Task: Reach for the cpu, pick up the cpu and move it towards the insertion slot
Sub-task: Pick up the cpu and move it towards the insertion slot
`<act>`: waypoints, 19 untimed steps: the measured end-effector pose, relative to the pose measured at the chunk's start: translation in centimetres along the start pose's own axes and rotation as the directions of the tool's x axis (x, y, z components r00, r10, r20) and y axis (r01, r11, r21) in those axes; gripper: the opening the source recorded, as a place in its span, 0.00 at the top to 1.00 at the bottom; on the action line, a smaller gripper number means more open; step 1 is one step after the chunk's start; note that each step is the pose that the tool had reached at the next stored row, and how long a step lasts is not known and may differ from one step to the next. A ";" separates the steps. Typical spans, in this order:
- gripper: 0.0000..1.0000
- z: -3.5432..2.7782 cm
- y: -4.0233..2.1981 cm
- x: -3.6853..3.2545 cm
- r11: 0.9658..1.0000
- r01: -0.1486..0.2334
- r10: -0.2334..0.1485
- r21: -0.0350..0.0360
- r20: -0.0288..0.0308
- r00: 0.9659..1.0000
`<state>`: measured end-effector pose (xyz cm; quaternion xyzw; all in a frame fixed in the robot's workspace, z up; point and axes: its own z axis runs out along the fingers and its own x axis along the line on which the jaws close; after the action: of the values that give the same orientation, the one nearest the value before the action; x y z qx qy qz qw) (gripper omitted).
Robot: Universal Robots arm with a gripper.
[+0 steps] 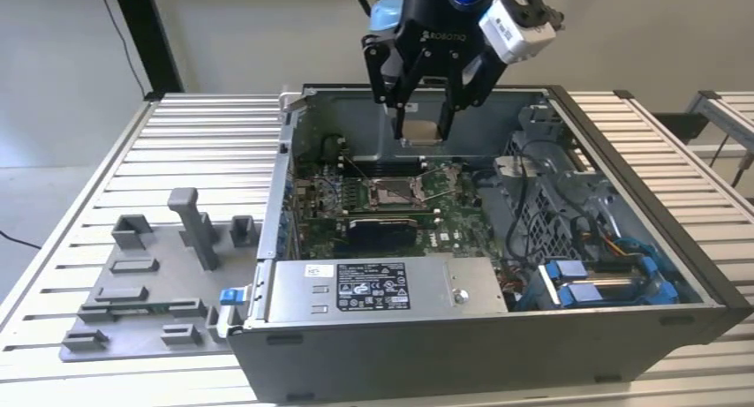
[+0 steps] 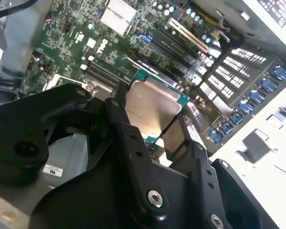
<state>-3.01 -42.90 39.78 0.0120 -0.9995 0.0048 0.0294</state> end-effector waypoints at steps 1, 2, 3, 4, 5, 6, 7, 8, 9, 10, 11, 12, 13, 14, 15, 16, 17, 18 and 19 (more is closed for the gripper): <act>1.00 0.13 0.23 -0.01 1.000 0.000 0.000 0.000 0.000 1.000; 1.00 0.27 0.44 -0.03 1.000 -0.001 0.001 0.000 0.001 1.000; 1.00 0.41 0.63 -0.04 1.000 -0.002 0.002 0.000 0.001 1.000; 1.00 0.55 0.79 -0.05 1.000 -0.003 0.003 0.000 0.001 1.000; 1.00 0.68 0.94 -0.06 1.000 -0.005 0.005 0.000 0.002 1.000; 1.00 0.80 1.08 -0.07 1.000 -0.007 0.007 0.000 0.002 1.000; 1.00 0.93 1.20 -0.08 1.000 -0.009 0.009 0.000 0.002 1.000; 1.00 1.07 1.31 -0.09 1.000 -0.011 0.011 -0.001 0.002 1.000; 1.00 1.20 1.41 -0.11 1.000 -0.014 0.014 -0.001 0.002 1.000; 1.00 1.33 1.50 -0.11 1.000 -0.017 0.017 -0.001 0.002 1.000; 1.00 1.44 1.61 -0.12 1.000 -0.020 0.020 -0.001 0.002 1.000; 1.00 1.53 1.75 -0.13 1.000 -0.022 0.022 -0.001 0.003 1.000; 1.00 1.60 1.92 -0.14 1.000 -0.024 0.024 -0.001 0.003 1.000; 1.00 1.65 2.14 -0.15 1.000 -0.025 0.025 -0.001 0.005 1.000; 1.00 1.68 2.35 -0.16 1.000 -0.026 0.026 -0.001 0.006 1.000; 1.00 1.71 2.59 -0.16 1.000 -0.026 0.026 -0.001 0.007 1.000; 1.00 1.72 2.82 -0.17 1.000 -0.027 0.027 -0.001 0.010 1.000; 1.00 1.73 3.04 -0.17 1.000 -0.027 0.027 -0.002 0.013 1.000; 1.00 1.73 3.25 -0.16 1.000 -0.028 0.028 -0.001 0.016 0.999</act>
<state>-3.02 -39.66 38.01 -0.0018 -0.9998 0.0045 0.0212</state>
